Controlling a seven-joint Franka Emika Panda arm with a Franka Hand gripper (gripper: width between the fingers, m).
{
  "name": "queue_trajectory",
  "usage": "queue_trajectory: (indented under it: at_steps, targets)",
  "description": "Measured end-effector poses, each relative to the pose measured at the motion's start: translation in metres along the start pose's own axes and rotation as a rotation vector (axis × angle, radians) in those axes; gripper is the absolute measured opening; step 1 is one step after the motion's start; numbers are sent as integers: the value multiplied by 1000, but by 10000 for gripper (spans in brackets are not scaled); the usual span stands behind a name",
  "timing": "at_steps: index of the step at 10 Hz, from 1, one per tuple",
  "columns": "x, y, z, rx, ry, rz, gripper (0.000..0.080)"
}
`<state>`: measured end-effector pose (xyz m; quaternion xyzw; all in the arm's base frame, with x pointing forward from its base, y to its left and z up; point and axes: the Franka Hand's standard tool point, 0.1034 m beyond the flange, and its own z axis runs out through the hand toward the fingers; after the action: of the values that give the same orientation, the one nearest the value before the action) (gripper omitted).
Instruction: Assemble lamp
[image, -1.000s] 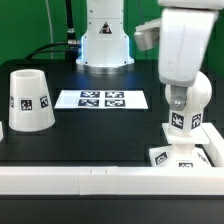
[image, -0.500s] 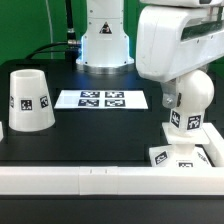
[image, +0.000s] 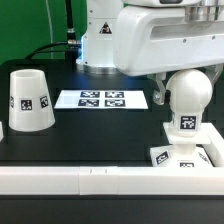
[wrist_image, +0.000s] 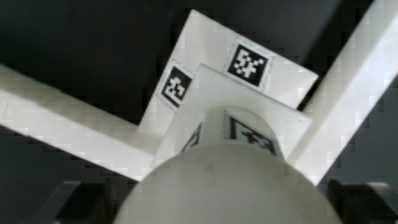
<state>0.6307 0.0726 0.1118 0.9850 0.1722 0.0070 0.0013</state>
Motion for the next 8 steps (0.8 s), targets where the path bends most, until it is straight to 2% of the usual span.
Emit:
queue_trajectory:
  at_steps: [2, 8]
  targets:
    - [1, -2, -1, 11, -3, 254, 576]
    - [-1, -12, 0, 10, -38, 775, 577]
